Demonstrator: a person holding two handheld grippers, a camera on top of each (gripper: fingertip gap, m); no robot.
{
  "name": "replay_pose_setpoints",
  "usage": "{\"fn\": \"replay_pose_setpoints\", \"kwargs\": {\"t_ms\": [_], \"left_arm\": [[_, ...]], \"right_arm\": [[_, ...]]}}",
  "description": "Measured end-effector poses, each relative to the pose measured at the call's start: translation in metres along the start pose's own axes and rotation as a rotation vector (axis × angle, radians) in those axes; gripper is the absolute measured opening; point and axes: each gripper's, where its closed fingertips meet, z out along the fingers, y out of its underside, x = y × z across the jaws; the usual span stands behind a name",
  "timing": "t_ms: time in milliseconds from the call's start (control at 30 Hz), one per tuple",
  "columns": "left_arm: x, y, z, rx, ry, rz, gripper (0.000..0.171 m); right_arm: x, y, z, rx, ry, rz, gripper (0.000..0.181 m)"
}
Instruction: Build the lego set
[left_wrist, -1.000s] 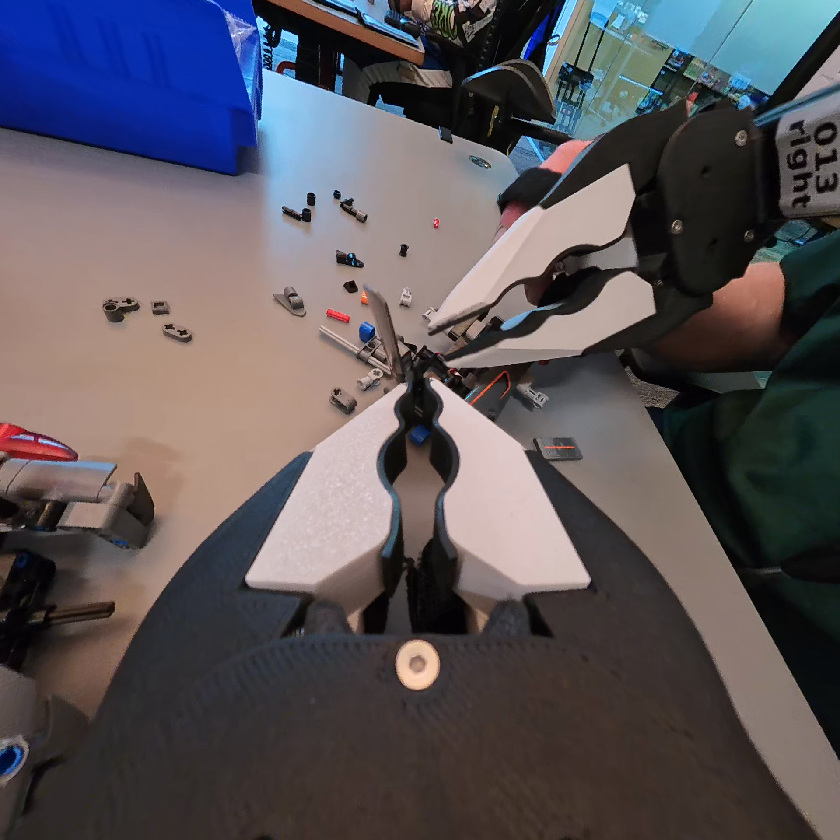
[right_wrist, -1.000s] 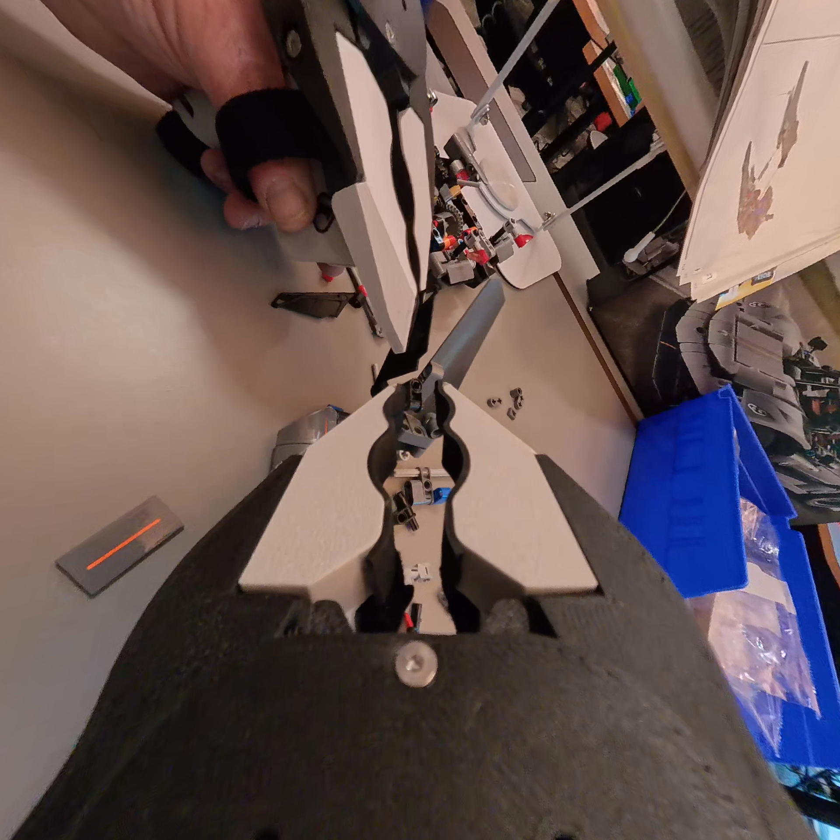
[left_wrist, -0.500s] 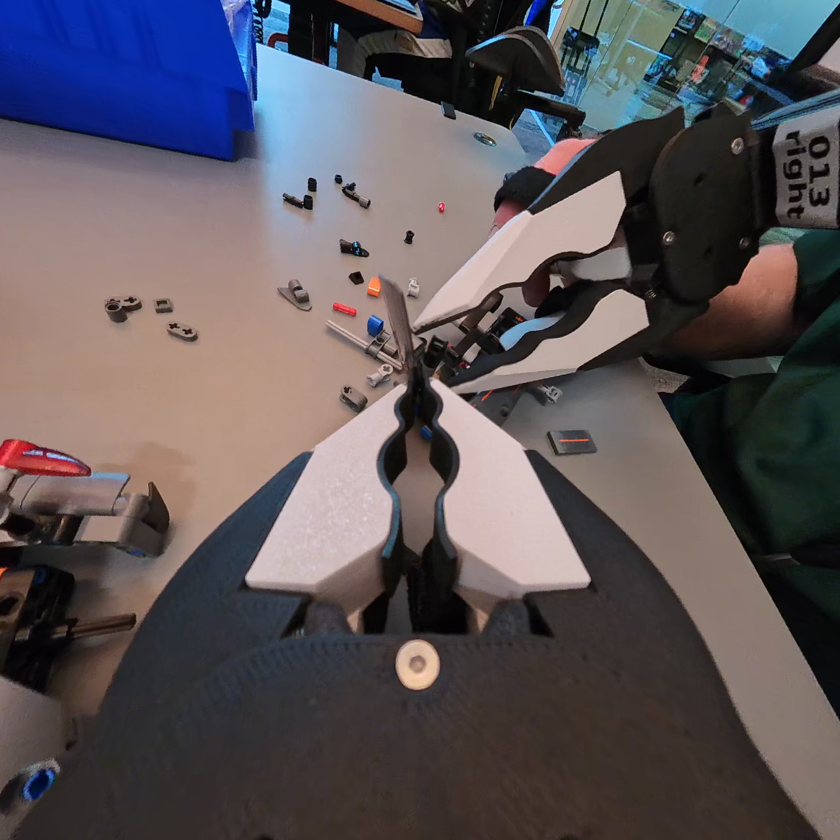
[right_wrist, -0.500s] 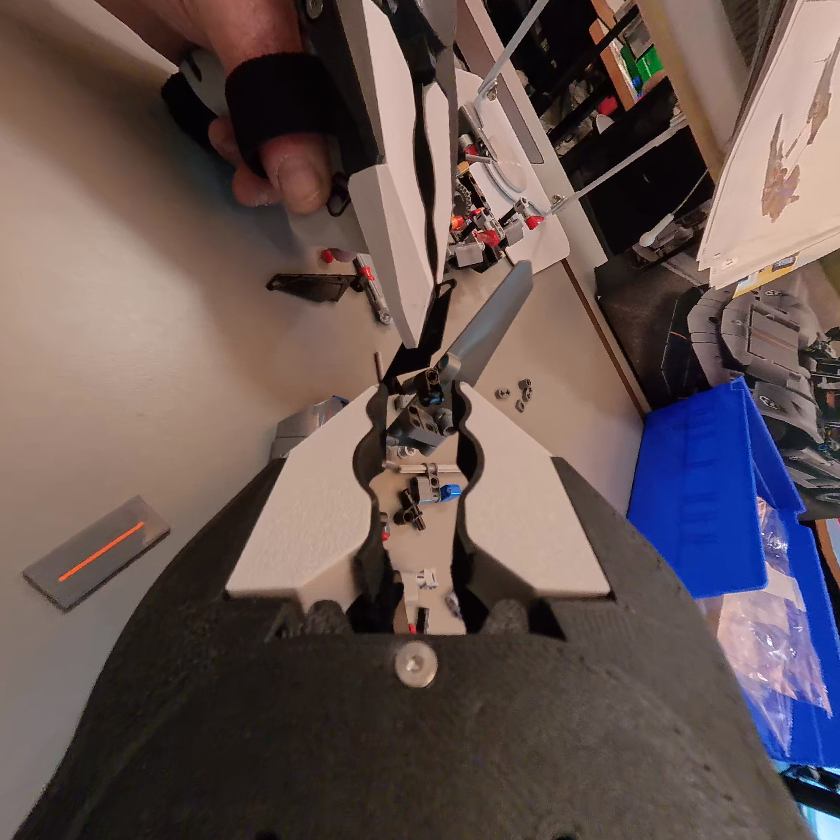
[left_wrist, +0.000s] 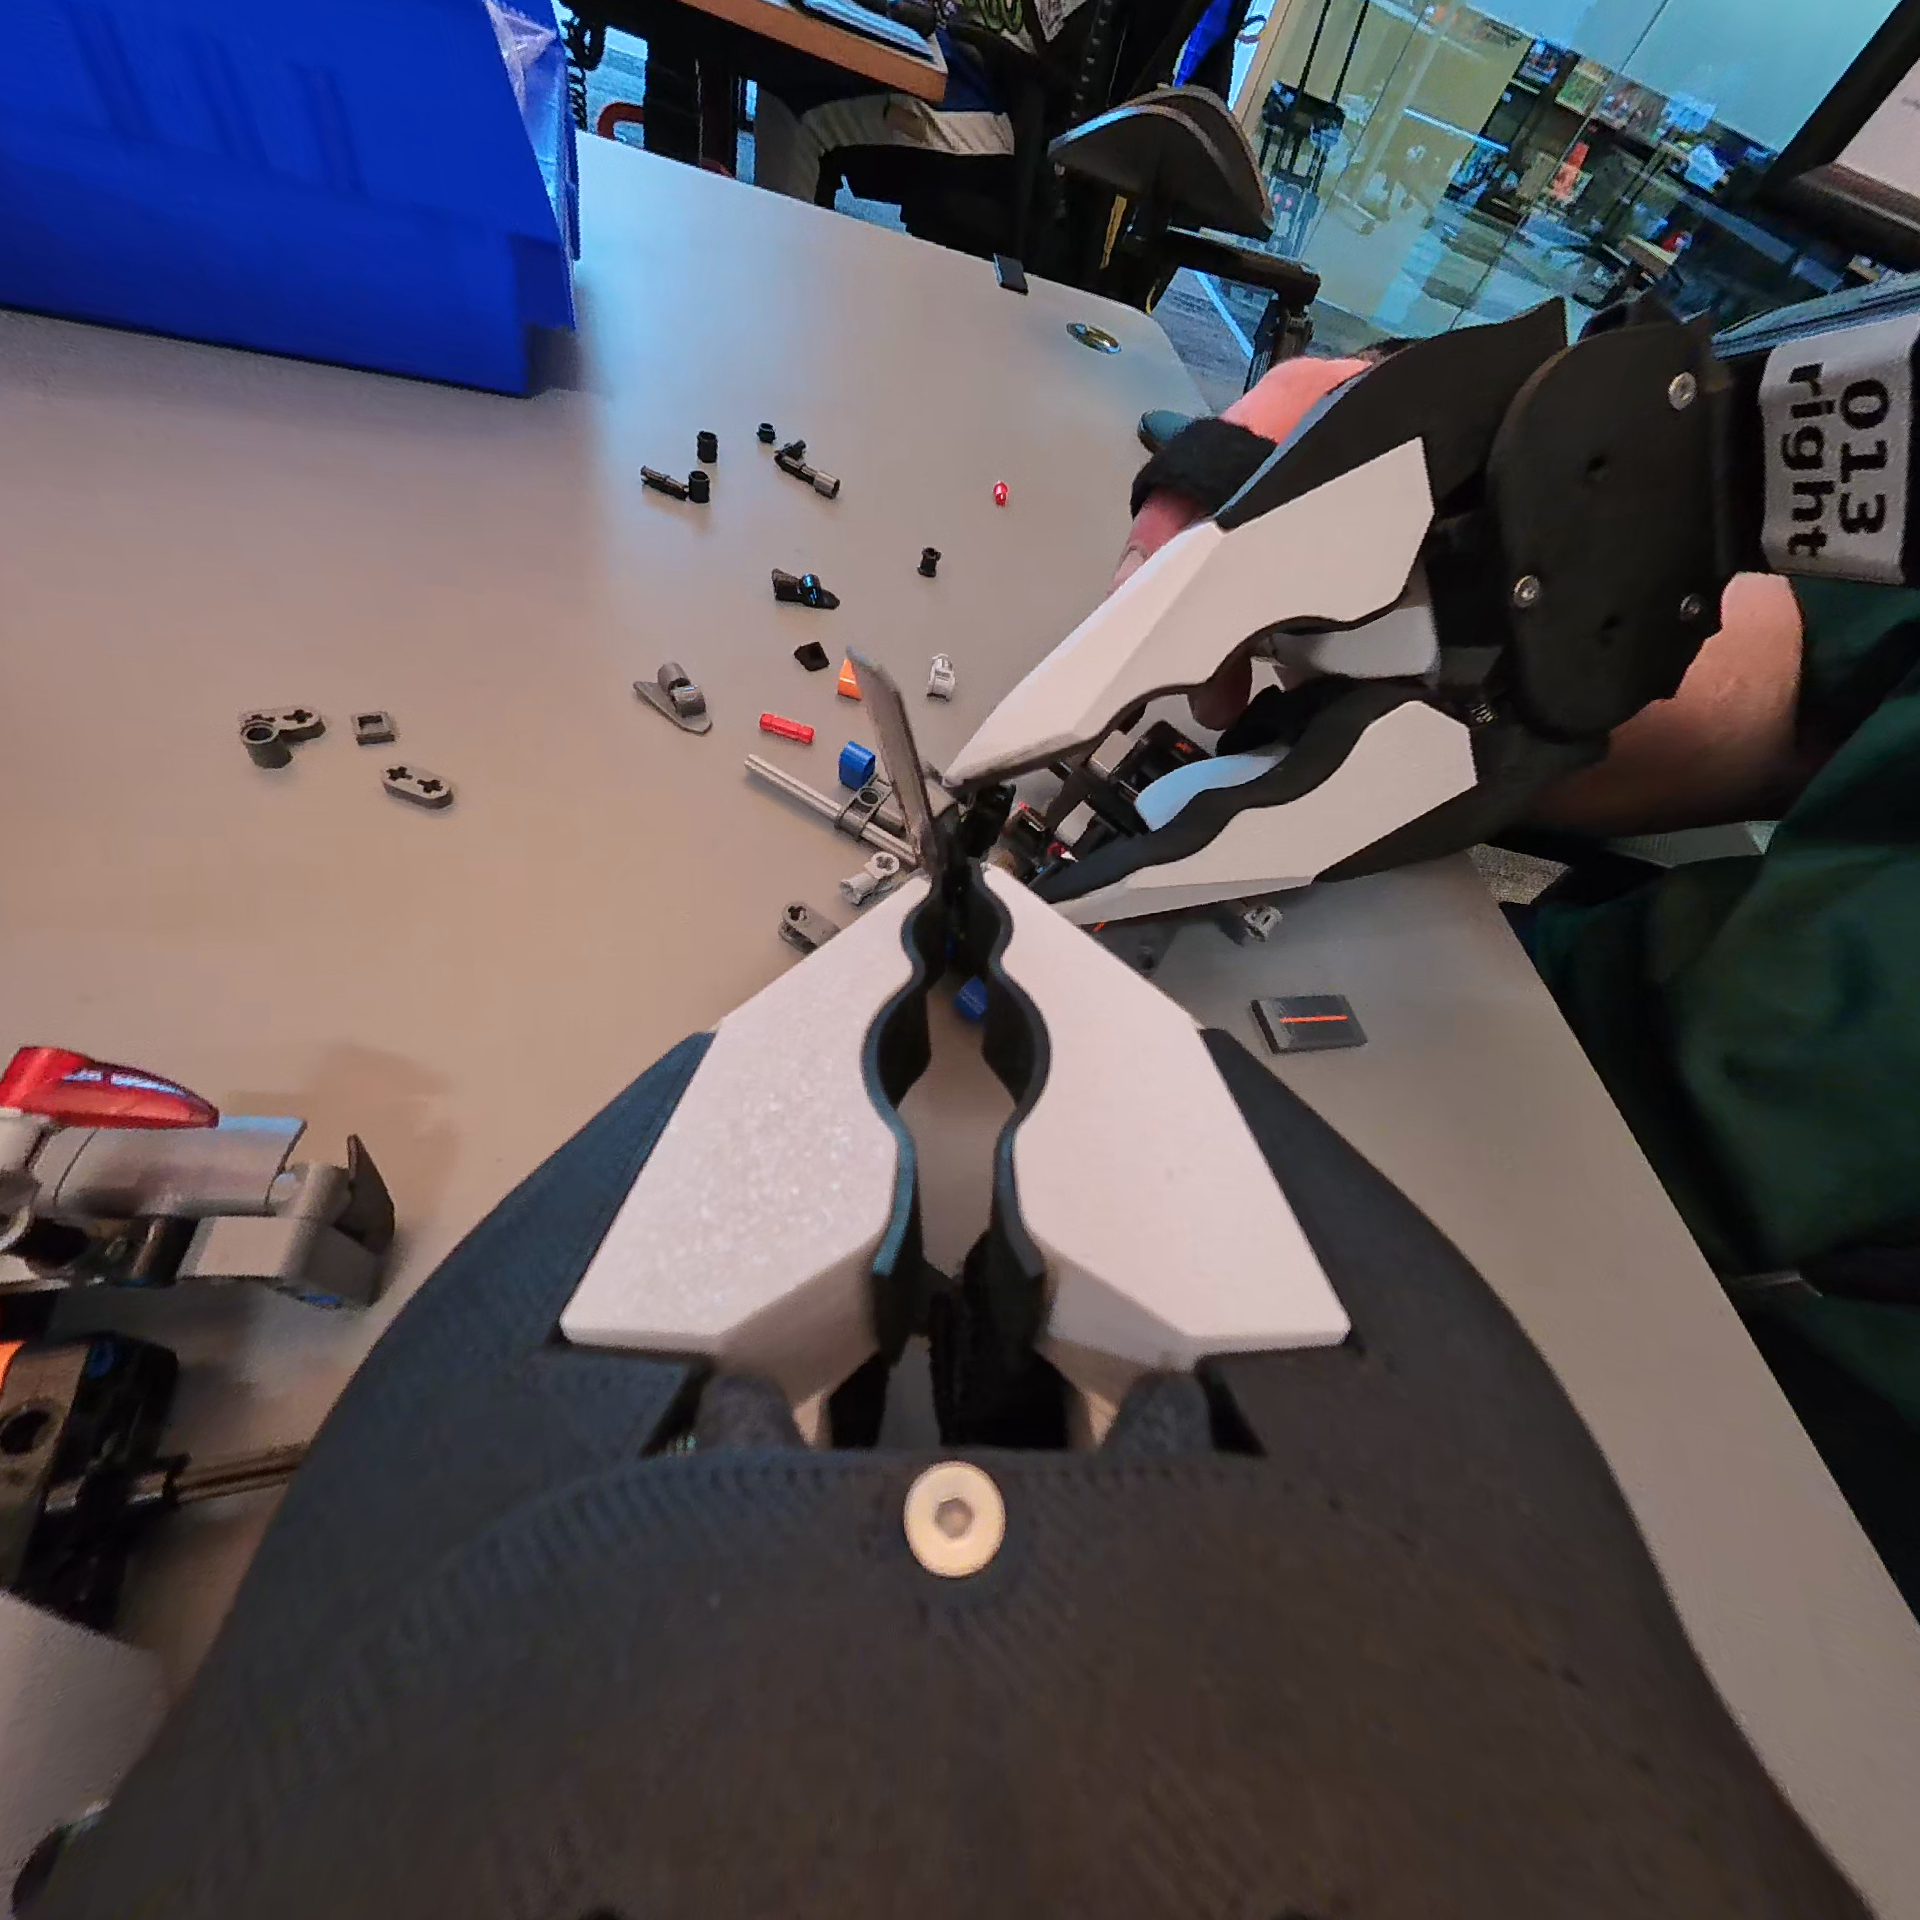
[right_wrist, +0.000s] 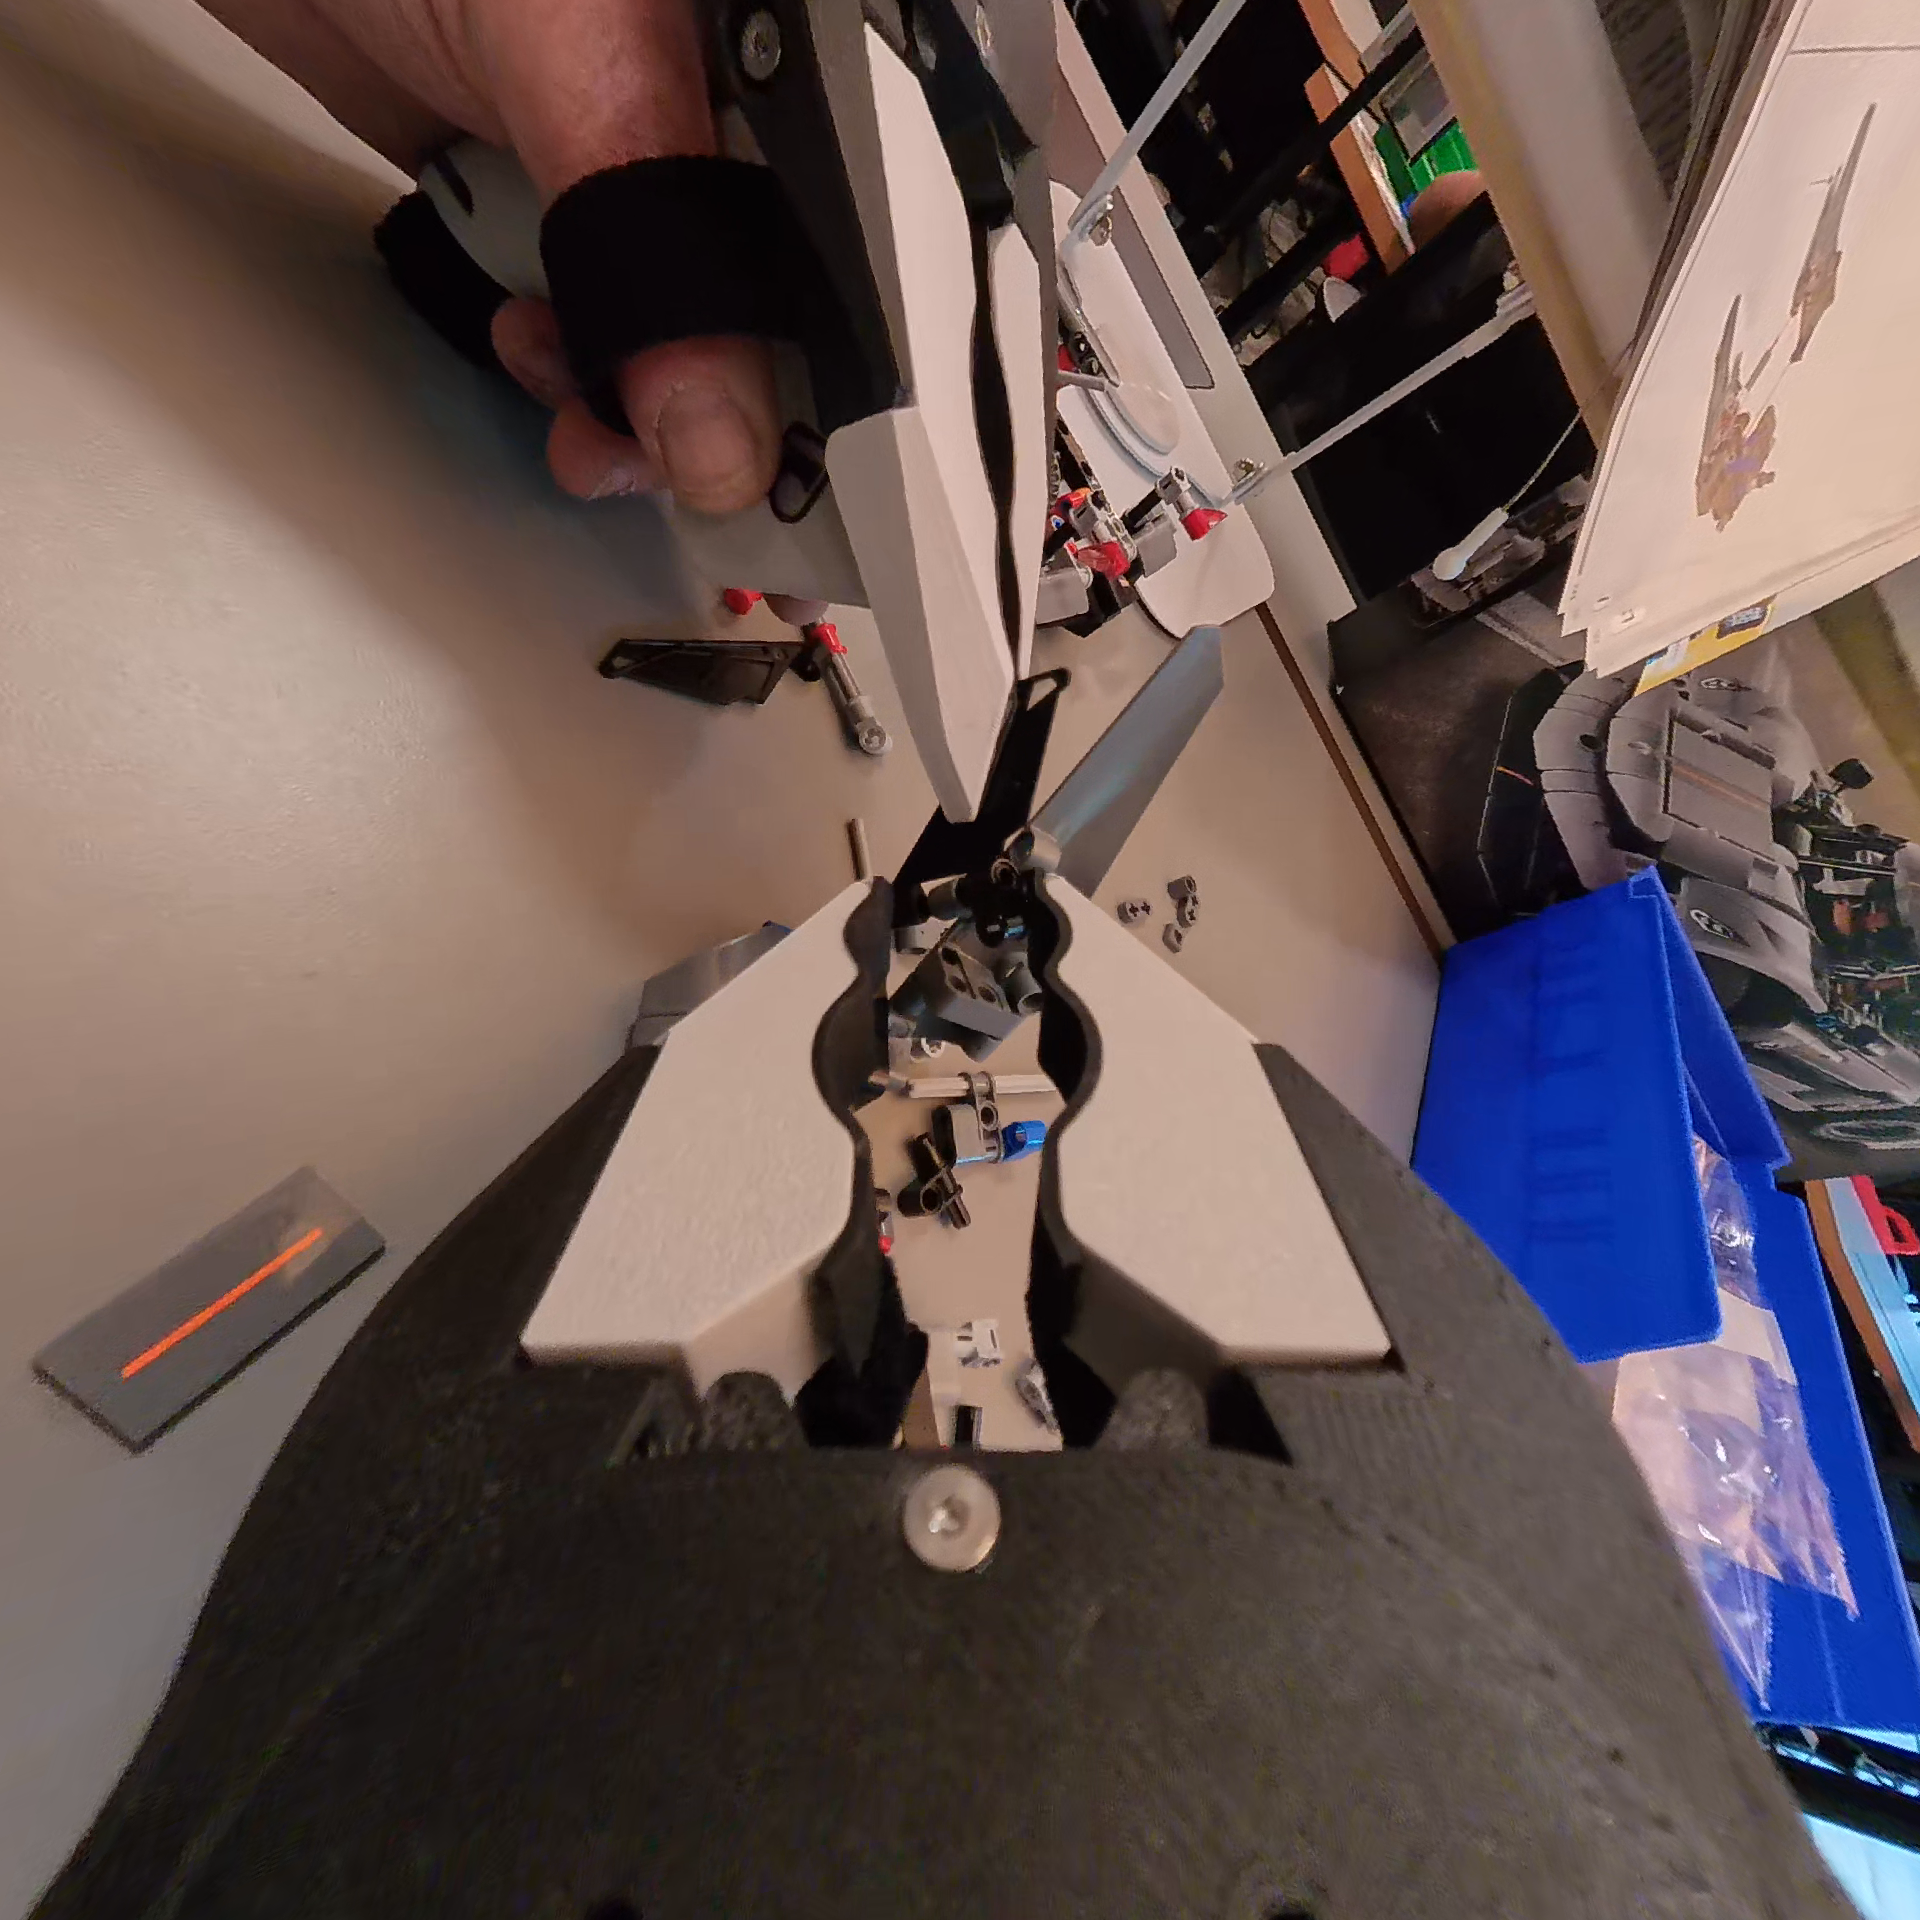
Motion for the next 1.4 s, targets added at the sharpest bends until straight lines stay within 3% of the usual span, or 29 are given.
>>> {"fn": "replay_pose_setpoints", "kwargs": {"t_ms": [767, 1133, 1267, 1400], "left_arm": [[-0.008, -0.010, 0.002, 0.052, 0.007, -0.064, 0.000], [-0.010, -0.009, 0.002, 0.049, 0.001, -0.079, 0.000], [-0.010, -0.010, 0.001, 0.058, 0.000, -0.074, 0.000], [-0.010, -0.011, 0.001, 0.065, -0.001, -0.071, 0.000]], "right_arm": [[0.012, 0.005, 0.008, -0.041, 0.070, -0.059, 0.030], [0.012, 0.006, 0.010, -0.049, 0.067, -0.102, 0.028], [0.013, 0.006, 0.009, -0.041, 0.069, -0.112, 0.013], [0.014, 0.010, 0.011, -0.055, 0.058, -0.088, 0.020]]}}
